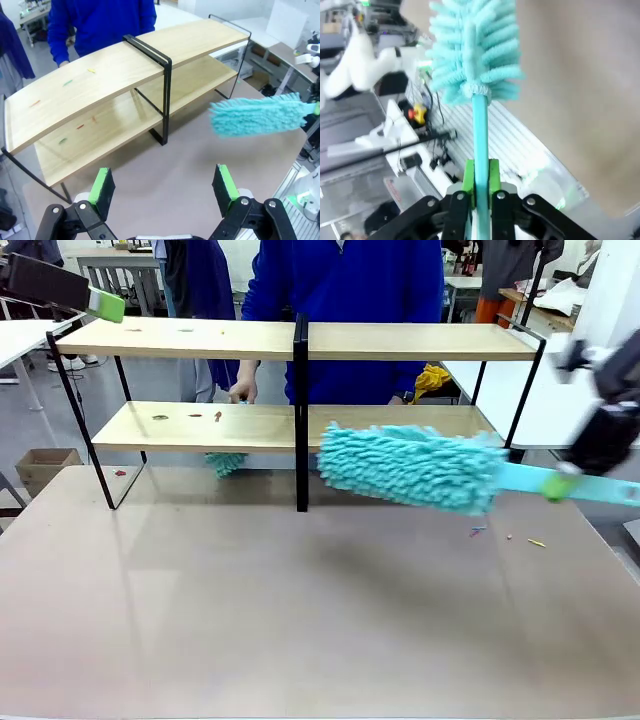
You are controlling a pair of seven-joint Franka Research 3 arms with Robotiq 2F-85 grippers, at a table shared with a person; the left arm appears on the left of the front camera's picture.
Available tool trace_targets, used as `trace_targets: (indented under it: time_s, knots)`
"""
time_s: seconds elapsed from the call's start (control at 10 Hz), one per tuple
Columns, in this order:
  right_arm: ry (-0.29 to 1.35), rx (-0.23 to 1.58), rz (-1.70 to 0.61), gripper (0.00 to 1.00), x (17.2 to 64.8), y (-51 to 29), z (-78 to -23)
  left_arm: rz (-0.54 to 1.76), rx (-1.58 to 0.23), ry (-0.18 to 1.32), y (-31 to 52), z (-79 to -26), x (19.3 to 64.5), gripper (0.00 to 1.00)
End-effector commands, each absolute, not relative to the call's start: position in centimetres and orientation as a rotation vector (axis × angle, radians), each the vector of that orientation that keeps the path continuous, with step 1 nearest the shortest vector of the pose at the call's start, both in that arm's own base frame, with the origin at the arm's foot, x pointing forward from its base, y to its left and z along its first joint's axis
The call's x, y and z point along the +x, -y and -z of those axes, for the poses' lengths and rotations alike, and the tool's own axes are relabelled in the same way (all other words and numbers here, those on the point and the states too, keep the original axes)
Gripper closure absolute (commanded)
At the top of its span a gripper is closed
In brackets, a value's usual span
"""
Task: Clean the shelves.
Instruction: Clean a randomly selected level of the Shelf with the Duster.
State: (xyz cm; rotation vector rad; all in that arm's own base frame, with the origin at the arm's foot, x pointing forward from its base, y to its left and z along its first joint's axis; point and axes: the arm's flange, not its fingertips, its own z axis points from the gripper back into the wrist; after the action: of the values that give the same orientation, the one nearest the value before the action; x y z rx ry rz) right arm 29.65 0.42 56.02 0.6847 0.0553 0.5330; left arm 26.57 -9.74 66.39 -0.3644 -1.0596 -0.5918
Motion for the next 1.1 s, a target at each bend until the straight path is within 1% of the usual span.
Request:
trace_targets:
  time_s: [0.0, 0.1, 0.2, 0.4, 0.5, 0.6, 0.7, 0.8, 0.9, 1.0]
  knots:
    - [0.093, 0.71, -0.627, 0.87, 26.3, 6.6, -59.1, 0.597, -0.369, 1.06, 9.6, -66.2, 26.6, 0.0]
    - [0.261, 0.805, -0.616, 0.87, 23.8, 9.7, -60.6, 0.597, -0.369, 1.06, 9.6, -66.2, 26.6, 0.0]
    - [0.508, 0.888, -0.677, 0.87, 20.2, 13.3, -62.5, 0.597, -0.369, 1.06, 9.6, -66.2, 26.6, 0.0]
    - [0.72, 0.899, -0.765, 0.87, 15.8, 17.7, -65.8, 0.597, -0.369, 1.06, 9.6, -66.2, 26.6, 0.0]
    - [0.886, 0.91, -0.706, 0.87, 13.6, 20.7, -68.1, 0.597, -0.369, 1.06, 9.6, -66.2, 26.6, 0.0]
    - [1.059, 0.825, -0.392, 0.87, 12.2, 23.6, -69.9, 0.597, -0.369, 1.06, 9.6, -66.2, 26.6, 0.0]
    - [1.068, 0.808, -0.371, 0.87, 12.5, 23.9, -70.2, 0.597, -0.369, 1.06, 9.6, -66.2, 26.6, 0.0]
    - [0.937, 0.719, -0.335, 0.87, 14.4, 22.2, -69.2, 0.597, -0.369, 1.06, 9.6, -66.2, 26.6, 0.0]
    - [1.022, 0.838, -0.455, 0.87, 10.8, 24.8, -70.1, 0.597, -0.369, 1.06, 9.6, -66.2, 26.6, 0.0]
    - [1.022, 0.838, -0.455, 0.87, 10.8, 24.8, -70.1, 0.597, -0.369, 1.06, 9.6, -66.2, 26.6, 0.0]
